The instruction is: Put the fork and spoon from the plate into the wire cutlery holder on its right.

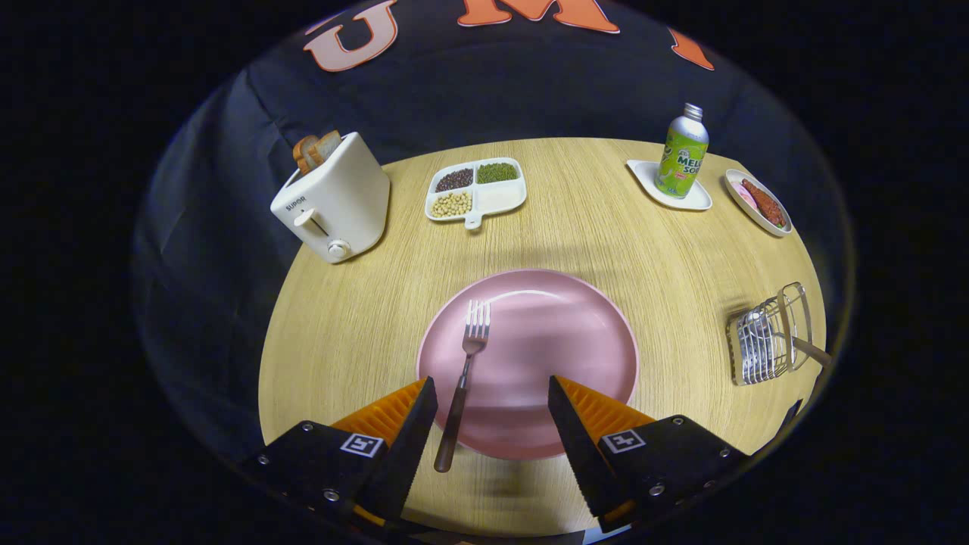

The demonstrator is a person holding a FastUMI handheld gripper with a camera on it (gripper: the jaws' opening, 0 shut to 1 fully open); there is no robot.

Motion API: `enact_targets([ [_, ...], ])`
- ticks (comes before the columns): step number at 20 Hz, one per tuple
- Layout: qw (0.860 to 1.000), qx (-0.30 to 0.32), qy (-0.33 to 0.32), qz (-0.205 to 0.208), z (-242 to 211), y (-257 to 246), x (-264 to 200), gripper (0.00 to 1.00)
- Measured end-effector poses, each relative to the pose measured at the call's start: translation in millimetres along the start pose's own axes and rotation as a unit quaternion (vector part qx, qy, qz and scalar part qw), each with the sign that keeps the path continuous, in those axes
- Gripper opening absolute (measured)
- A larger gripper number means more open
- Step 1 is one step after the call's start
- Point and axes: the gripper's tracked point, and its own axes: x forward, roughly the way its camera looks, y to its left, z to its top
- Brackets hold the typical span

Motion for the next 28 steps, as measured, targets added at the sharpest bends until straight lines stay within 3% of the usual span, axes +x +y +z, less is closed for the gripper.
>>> enact_targets([
  [9,0.999,-0.003,0.039,-0.016,-19.9,7.5,28.2,0.85],
  [17,0.997,-0.008,0.064,-0.033,-39.3,-0.7,45.3,0.58],
  [21,0.997,-0.015,0.069,-0.032,-43.0,-0.1,54.0,0.34],
  [22,0.997,-0.021,0.069,-0.033,-43.2,-0.5,54.1,0.23],
  [24,0.997,-0.022,0.067,-0.025,-42.2,1.7,51.9,0.11],
  [28,0.999,-0.011,0.027,-0.019,-24.2,-10.0,30.7,0.08],
])
